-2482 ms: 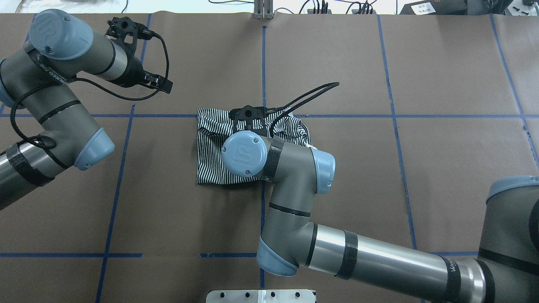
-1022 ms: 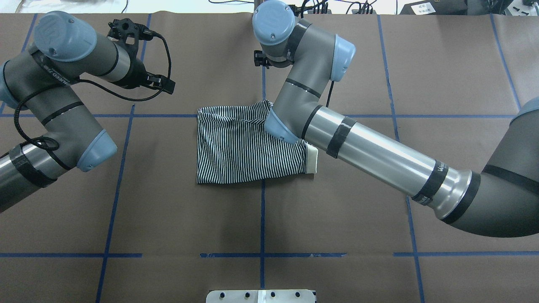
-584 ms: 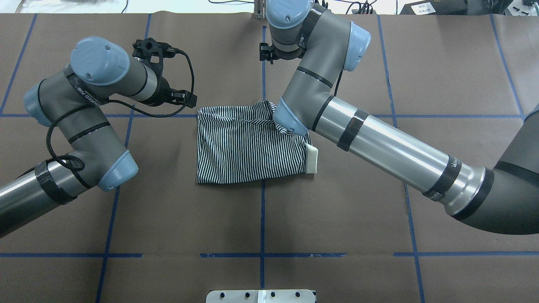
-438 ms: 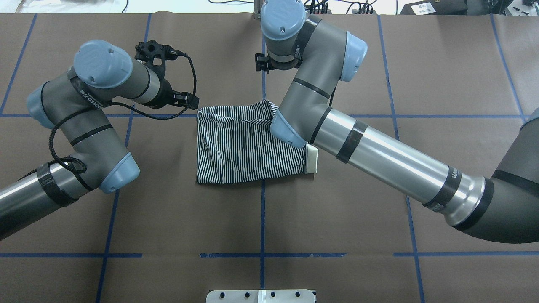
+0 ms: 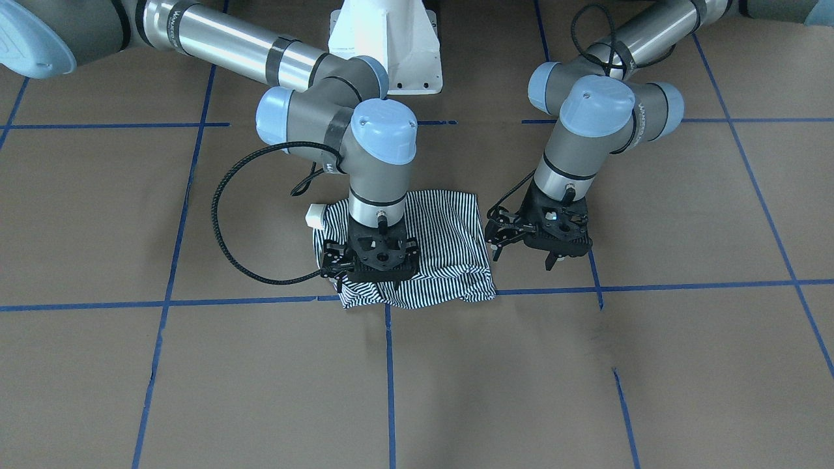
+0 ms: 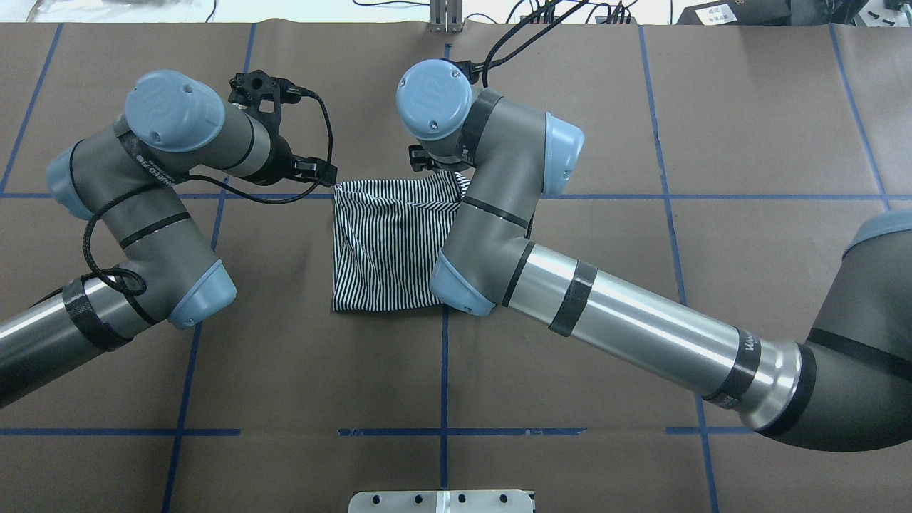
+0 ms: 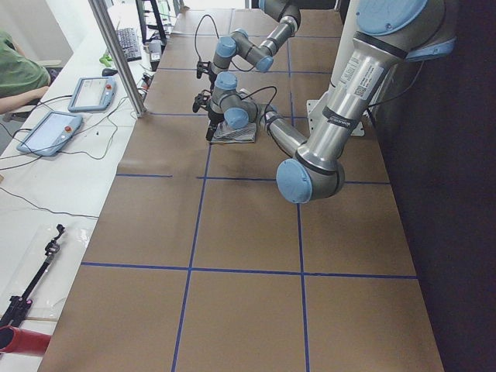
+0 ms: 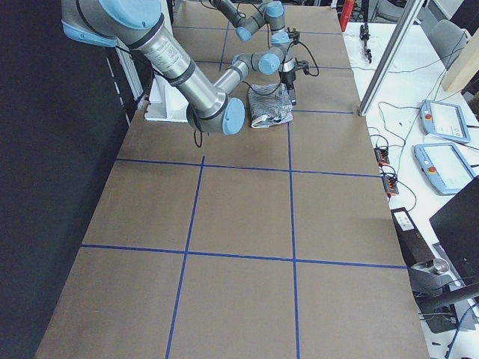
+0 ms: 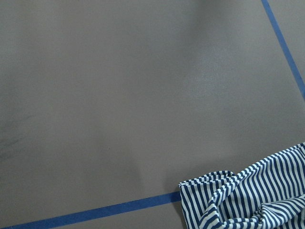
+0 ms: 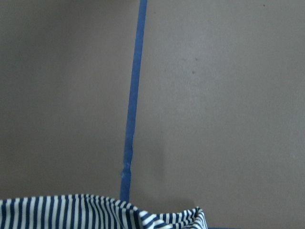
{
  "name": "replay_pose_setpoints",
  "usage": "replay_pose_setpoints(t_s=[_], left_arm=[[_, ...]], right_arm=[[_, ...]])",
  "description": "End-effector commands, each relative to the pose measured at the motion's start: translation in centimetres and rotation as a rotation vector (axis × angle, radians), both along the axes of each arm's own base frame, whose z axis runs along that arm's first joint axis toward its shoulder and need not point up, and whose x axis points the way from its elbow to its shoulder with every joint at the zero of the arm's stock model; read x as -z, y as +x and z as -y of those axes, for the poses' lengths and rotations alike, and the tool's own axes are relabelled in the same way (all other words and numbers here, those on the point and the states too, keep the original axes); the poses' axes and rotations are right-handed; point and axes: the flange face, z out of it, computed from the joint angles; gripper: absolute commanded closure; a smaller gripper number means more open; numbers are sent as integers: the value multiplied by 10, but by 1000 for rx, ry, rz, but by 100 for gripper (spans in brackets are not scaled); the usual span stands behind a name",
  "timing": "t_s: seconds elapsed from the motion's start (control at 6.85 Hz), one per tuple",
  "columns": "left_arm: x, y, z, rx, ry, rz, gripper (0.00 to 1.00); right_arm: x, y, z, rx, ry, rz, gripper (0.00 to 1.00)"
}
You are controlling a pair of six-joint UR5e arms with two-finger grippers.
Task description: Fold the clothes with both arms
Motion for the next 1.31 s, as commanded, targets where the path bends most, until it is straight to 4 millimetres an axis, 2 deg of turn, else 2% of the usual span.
replay_pose_setpoints(t_s=[0.0, 0.29, 0.44, 0.73, 0.88, 1.02, 1.17], left_arm=[[1, -1, 0, 0, 3, -2, 0], [2, 0, 0, 0, 5, -3, 0], [2, 0, 0, 0, 6, -4, 0], [3, 0, 0, 0, 6, -4, 0], [3, 1, 0, -2, 5, -3, 0], [1, 1, 1, 2, -1, 2, 0], [-3, 9, 3, 6, -21, 13, 0]], right_arm=[[-32, -21, -25, 22, 18, -100, 0], [-47, -18, -24, 110, 31, -201, 0], [-49, -3, -8, 137, 39, -241, 0], [-79, 56, 50, 132, 53, -304, 0], [-87, 78, 81, 104, 73, -276, 0], [-84, 100, 105, 106, 95, -181, 0], [-69, 118, 116, 127, 83, -101, 0]])
